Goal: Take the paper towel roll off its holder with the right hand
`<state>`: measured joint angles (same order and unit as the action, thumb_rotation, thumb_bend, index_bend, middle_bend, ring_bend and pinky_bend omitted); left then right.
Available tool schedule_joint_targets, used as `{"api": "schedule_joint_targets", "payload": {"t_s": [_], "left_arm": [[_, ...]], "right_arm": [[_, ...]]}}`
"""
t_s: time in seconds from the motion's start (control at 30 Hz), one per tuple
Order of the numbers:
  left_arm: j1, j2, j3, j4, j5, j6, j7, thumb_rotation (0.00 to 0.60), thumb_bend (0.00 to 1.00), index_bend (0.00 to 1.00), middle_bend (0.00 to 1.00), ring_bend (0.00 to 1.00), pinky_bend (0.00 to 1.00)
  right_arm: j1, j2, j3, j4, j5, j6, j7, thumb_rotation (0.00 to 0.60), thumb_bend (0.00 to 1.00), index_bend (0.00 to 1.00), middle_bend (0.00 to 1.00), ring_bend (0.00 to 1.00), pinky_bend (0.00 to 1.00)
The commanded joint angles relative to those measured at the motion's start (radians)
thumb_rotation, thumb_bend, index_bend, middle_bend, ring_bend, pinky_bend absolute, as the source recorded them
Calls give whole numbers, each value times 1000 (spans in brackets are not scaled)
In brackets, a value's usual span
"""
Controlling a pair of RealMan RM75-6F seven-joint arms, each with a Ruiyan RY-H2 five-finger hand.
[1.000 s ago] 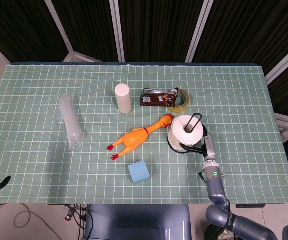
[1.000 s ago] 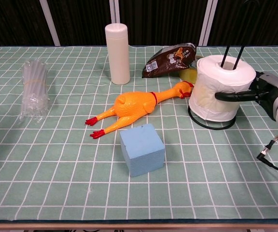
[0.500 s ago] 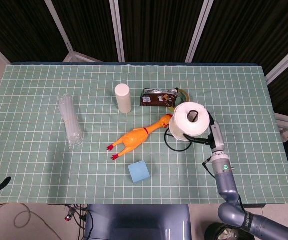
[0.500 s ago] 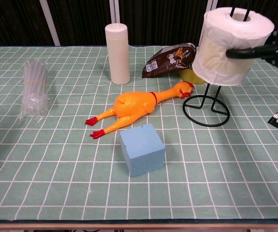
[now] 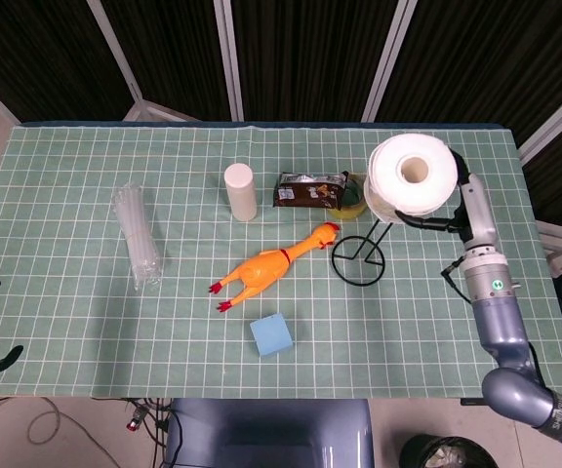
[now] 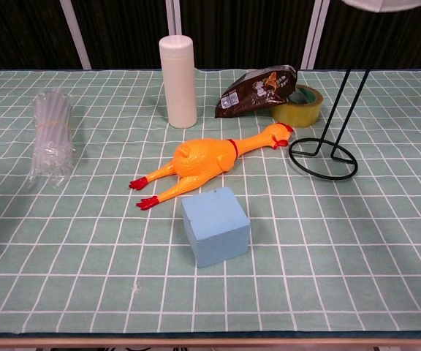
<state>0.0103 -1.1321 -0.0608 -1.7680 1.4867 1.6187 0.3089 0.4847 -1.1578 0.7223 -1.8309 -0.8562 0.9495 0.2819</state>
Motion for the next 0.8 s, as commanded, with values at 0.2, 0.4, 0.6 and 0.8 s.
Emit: {"api": "schedule_joint_targets", "payload": {"t_s": [0.2,0.4,0.6,0.8], "left_arm": [[-1,-5,0,0,-2,0,9,600,48,141,43,0,0],[1,-5,2,-2,3,2,12,600,48,141,43,0,0],[2,-5,3,-4,4,4,12,600,48,141,43,0,0],[2,-3,-1,-4,-1,5,5,600,48,141,43,0,0]], "right_arm": [[-11,273,120,-79,148,-93,-10,600,0,222,228,18,0],[-53,368,116,-32,138,-135,47,600,0,222,228,18,0],[-134,394,59,-12,16,-163,148,600,0,222,228,18,0],[-226,376,-26,19,-168,-188,315,600,0,222,228,18,0]]}}
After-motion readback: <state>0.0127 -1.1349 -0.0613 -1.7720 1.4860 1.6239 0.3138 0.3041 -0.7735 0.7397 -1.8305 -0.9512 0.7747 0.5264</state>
